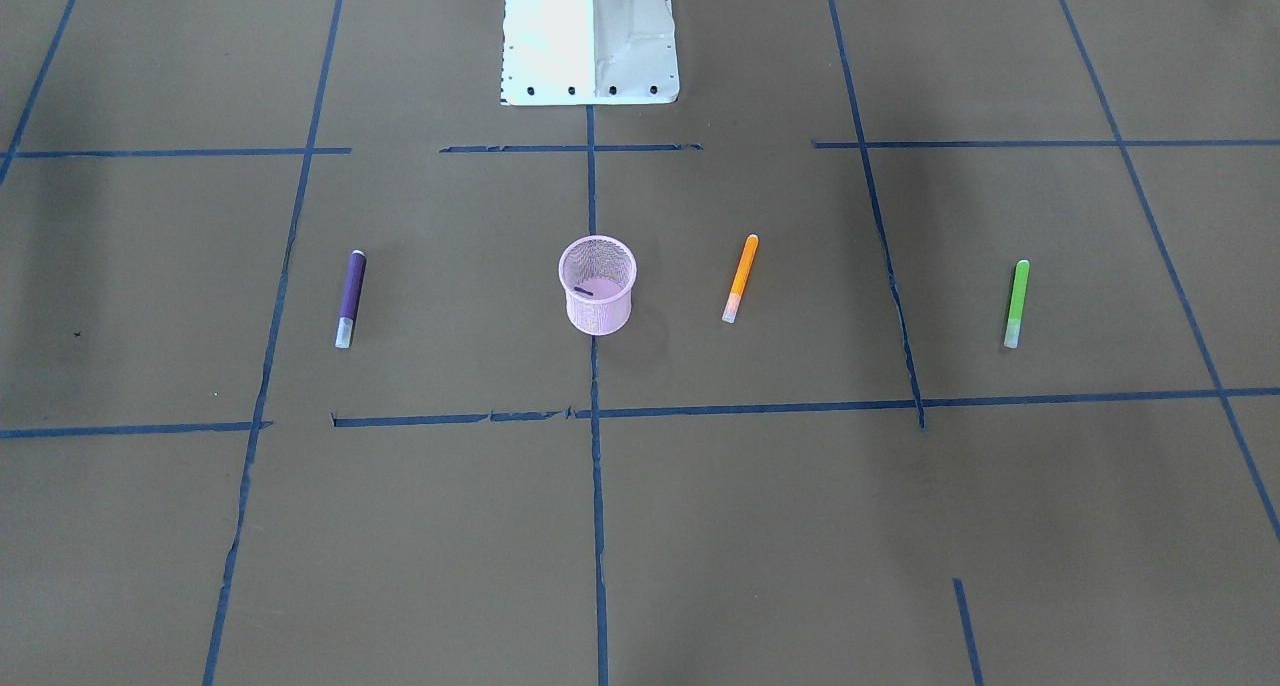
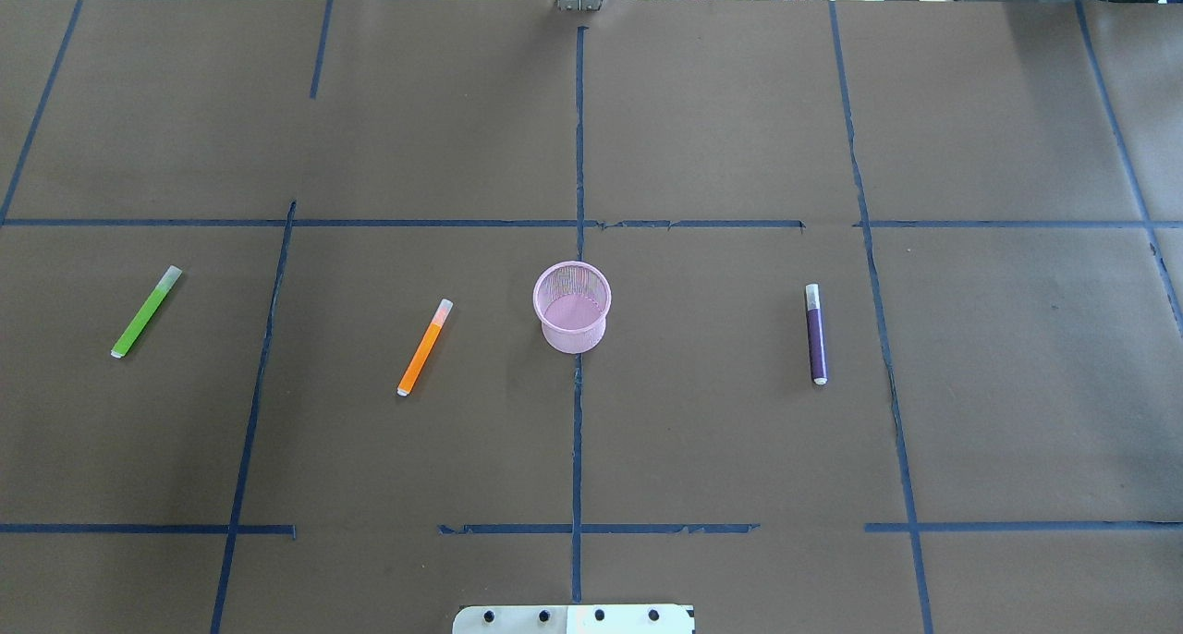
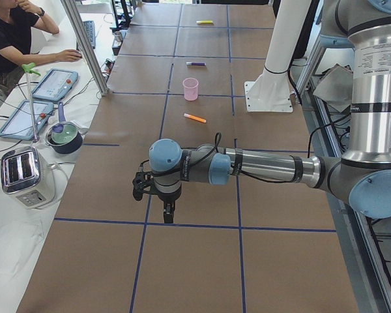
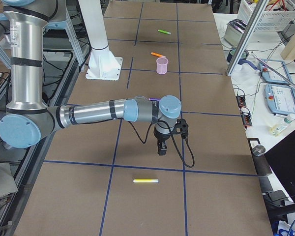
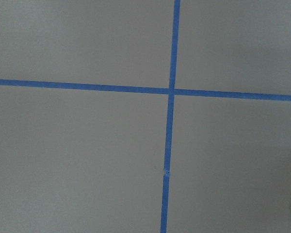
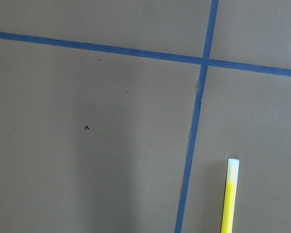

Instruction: Collect pens into pen holder

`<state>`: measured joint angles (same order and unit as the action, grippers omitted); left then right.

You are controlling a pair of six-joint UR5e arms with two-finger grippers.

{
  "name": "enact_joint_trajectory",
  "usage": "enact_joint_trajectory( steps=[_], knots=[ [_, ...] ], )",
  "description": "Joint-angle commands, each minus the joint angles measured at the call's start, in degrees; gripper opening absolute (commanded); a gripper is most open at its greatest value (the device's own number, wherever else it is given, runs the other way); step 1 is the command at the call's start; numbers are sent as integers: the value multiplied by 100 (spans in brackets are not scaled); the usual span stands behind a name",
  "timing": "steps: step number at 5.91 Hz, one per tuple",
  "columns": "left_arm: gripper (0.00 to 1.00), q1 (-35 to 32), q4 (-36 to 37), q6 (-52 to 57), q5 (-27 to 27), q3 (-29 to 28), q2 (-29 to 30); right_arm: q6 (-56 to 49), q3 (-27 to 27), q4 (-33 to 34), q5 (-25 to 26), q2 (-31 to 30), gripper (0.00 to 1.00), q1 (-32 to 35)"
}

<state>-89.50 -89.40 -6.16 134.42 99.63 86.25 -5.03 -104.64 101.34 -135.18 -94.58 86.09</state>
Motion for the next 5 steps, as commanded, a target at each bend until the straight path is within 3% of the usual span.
enact_joint_trajectory(
  steps=[1,5],
  knots=[
    [100,99,-120,52,31,65,-133,11,22,0,-17,-8,100,57],
    [100,378,-192,62,328,93,-240,11,5,-9,-26,1,100,48]
  ],
)
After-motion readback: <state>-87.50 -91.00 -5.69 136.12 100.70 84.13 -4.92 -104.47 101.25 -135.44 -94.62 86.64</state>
